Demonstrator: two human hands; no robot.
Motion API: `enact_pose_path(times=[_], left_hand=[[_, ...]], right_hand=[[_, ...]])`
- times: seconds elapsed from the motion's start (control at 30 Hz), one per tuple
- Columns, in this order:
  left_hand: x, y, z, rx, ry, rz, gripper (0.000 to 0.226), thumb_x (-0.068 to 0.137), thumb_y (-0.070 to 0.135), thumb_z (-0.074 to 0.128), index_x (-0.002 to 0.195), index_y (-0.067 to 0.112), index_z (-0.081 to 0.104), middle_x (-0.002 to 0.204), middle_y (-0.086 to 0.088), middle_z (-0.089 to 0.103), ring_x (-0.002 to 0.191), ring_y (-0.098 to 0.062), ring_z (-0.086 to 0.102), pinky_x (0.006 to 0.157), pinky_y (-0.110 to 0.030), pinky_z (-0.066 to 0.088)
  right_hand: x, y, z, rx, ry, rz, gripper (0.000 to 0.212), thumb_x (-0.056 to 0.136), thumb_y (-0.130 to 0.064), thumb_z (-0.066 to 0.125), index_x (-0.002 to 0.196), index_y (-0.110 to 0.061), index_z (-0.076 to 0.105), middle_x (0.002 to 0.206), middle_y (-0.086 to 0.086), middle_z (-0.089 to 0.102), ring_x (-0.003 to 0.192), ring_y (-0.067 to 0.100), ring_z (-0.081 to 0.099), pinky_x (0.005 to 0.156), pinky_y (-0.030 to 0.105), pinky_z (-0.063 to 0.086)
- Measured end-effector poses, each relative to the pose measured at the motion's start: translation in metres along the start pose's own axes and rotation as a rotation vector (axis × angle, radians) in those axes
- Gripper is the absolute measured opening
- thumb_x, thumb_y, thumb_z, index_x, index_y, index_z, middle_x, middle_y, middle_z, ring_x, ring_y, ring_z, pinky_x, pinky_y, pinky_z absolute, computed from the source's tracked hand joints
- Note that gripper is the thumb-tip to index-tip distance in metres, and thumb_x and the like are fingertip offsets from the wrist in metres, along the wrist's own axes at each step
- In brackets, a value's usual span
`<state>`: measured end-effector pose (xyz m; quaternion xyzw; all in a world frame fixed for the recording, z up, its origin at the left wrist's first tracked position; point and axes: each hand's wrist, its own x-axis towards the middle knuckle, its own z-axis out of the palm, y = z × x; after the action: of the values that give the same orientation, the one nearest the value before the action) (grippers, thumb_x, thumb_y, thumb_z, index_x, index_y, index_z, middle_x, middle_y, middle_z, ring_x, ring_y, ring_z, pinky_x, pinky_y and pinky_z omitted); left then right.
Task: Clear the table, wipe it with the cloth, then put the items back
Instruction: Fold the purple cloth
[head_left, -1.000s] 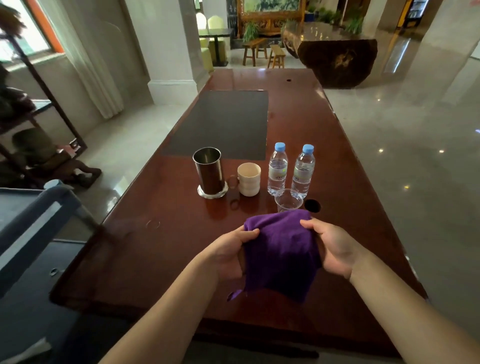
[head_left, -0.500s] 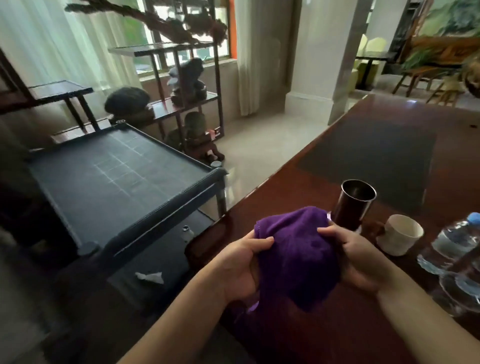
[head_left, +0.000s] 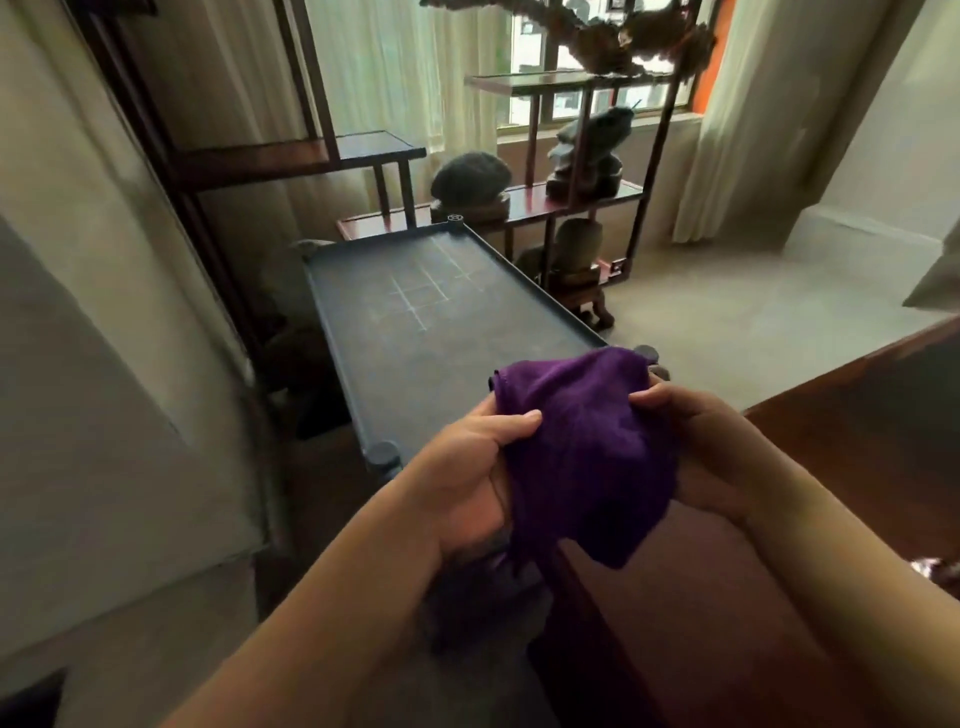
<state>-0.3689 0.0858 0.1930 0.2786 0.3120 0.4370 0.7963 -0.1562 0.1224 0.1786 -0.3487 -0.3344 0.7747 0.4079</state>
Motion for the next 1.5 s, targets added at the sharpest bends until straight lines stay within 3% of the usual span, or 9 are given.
enact_pose_path(times=[0.2, 0.43, 0.53, 0.7, 0.93, 1.1, 1.27, 1.4, 1.5], left_hand=[[-0.004, 0.035, -0.021, 0.039, 0.098, 0.071, 0.039, 0.094, -0.004, 0.042, 0.123, 0.018, 0.059, 0.109, -0.017, 0.072, 0.088, -0.030, 0.073, 0.073, -0.044, 0.061], [0.019, 0.038, -0.063, 0.003, 0.289, 0.104, 0.047, 0.086, -0.013, 0.047, 0.121, 0.017, 0.058, 0.101, -0.018, 0.074, 0.087, -0.033, 0.073, 0.064, -0.043, 0.060], [0.031, 0.026, -0.086, 0.021, 0.385, 0.093, 0.053, 0.084, -0.015, 0.050, 0.125, 0.019, 0.058, 0.111, -0.017, 0.071, 0.095, -0.035, 0.071, 0.067, -0.043, 0.060], [0.048, 0.005, -0.114, 0.079, 0.499, 0.036, 0.065, 0.082, -0.019, 0.048, 0.130, 0.024, 0.054, 0.121, -0.014, 0.062, 0.102, -0.035, 0.065, 0.060, -0.039, 0.058], [0.056, -0.012, -0.134, 0.197, 0.563, 0.049, 0.066, 0.080, -0.017, 0.054, 0.136, 0.018, 0.050, 0.126, -0.009, 0.059, 0.106, -0.033, 0.063, 0.067, -0.039, 0.060], [0.052, -0.023, -0.136, 0.451, 0.640, 0.044, 0.053, 0.080, -0.009, 0.065, 0.123, 0.016, 0.049, 0.117, -0.006, 0.059, 0.096, -0.020, 0.061, 0.065, -0.032, 0.058], [0.043, -0.038, -0.140, 0.724, 0.708, 0.060, 0.086, 0.081, 0.000, 0.069, 0.150, 0.022, 0.022, 0.149, -0.007, 0.038, 0.112, -0.021, 0.054, 0.062, -0.022, 0.054], [0.035, -0.035, -0.138, 0.985, 0.693, 0.060, 0.076, 0.086, 0.021, 0.067, 0.150, 0.021, 0.026, 0.146, -0.008, 0.042, 0.096, -0.008, 0.056, 0.059, -0.012, 0.048], [0.031, -0.026, -0.136, 1.351, 0.773, 0.118, 0.064, 0.090, 0.034, 0.060, 0.147, 0.020, 0.035, 0.146, -0.007, 0.045, 0.115, -0.019, 0.053, 0.085, -0.031, 0.050]], right_hand=[[0.063, -0.012, 0.021, -0.090, -0.125, 0.035, 0.043, 0.079, -0.007, 0.058, 0.117, -0.022, 0.068, 0.109, 0.012, 0.070, 0.092, 0.026, 0.069, 0.081, 0.040, 0.056], [0.118, -0.009, 0.034, -0.230, -0.161, 0.171, 0.046, 0.080, -0.009, 0.057, 0.120, -0.031, 0.064, 0.117, 0.014, 0.065, 0.088, 0.029, 0.072, 0.072, 0.044, 0.059], [0.138, 0.001, 0.033, -0.315, -0.125, 0.272, 0.041, 0.089, -0.007, 0.045, 0.119, -0.030, 0.060, 0.114, 0.015, 0.062, 0.086, 0.028, 0.068, 0.072, 0.043, 0.060], [0.163, 0.024, 0.024, -0.592, 0.049, 0.383, 0.041, 0.084, -0.012, 0.053, 0.123, -0.022, 0.061, 0.115, 0.017, 0.064, 0.097, 0.030, 0.062, 0.096, 0.047, 0.049], [0.170, 0.045, 0.020, -0.870, 0.188, 0.286, 0.021, 0.078, -0.011, 0.061, 0.096, -0.010, 0.071, 0.090, 0.013, 0.074, 0.081, 0.027, 0.071, 0.076, 0.036, 0.060], [0.165, 0.049, 0.017, -1.191, 0.223, 0.195, 0.023, 0.079, -0.029, 0.066, 0.099, -0.018, 0.070, 0.093, 0.006, 0.071, 0.083, 0.022, 0.069, 0.077, 0.039, 0.060], [0.155, 0.050, 0.010, -1.400, 0.232, 0.093, 0.052, 0.086, -0.044, 0.064, 0.132, -0.022, 0.056, 0.130, 0.003, 0.062, 0.109, 0.022, 0.062, 0.089, 0.035, 0.053], [0.147, 0.055, 0.005, -1.562, 0.284, -0.037, 0.051, 0.092, -0.052, 0.053, 0.137, -0.027, 0.054, 0.135, 0.001, 0.061, 0.116, 0.021, 0.059, 0.088, 0.034, 0.048], [0.140, 0.055, 0.003, -1.603, 0.295, -0.091, 0.043, 0.095, -0.050, 0.049, 0.130, -0.028, 0.060, 0.129, -0.002, 0.065, 0.109, 0.018, 0.060, 0.079, 0.030, 0.046]])
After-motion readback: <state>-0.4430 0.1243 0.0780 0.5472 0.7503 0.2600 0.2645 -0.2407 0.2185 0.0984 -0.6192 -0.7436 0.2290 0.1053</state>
